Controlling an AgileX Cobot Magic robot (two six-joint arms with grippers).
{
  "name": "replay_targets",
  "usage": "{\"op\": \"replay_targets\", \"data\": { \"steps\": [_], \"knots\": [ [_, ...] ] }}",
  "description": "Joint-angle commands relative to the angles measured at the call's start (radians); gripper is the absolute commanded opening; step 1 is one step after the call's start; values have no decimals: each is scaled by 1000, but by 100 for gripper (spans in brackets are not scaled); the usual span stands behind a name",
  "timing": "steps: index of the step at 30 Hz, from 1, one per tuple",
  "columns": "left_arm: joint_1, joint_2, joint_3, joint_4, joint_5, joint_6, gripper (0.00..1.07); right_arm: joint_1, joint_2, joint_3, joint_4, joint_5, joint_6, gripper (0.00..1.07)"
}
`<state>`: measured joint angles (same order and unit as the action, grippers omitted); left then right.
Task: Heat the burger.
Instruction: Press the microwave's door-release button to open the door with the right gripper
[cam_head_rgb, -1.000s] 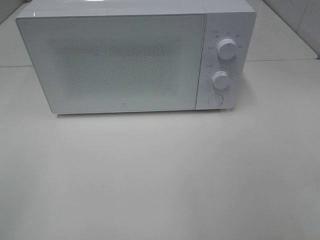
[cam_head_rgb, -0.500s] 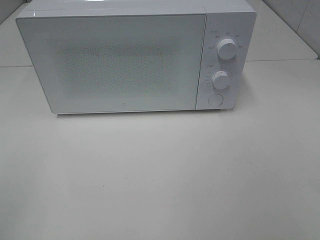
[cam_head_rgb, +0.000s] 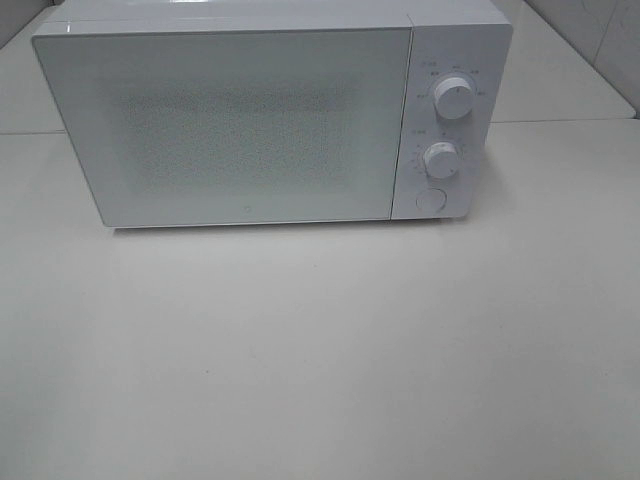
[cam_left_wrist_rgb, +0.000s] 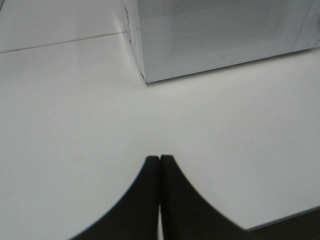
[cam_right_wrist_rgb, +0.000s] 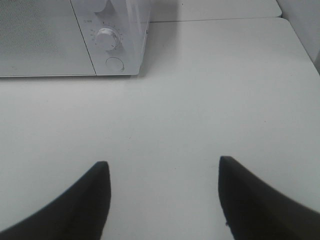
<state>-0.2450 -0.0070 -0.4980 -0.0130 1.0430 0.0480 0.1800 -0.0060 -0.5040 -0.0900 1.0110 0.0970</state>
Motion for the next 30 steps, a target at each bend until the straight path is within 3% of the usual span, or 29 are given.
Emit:
{"op": "replay_targets", "data": {
  "steps": [1,11,19,30],
  "knots": [
    [2,-2,3,1,-9,-7,0,-5,-20,1,3,-10,-12,62],
    [2,-2,3,1,-9,-7,0,-5,5,-15,4,-31,-13,62],
    [2,-2,3,1,-9,-7,0,-5,181,-29,4,-156,-11,62],
    [2,-2,3,1,-9,-7,0,-5,492,6,3,-480,-11,62]
  ]
}}
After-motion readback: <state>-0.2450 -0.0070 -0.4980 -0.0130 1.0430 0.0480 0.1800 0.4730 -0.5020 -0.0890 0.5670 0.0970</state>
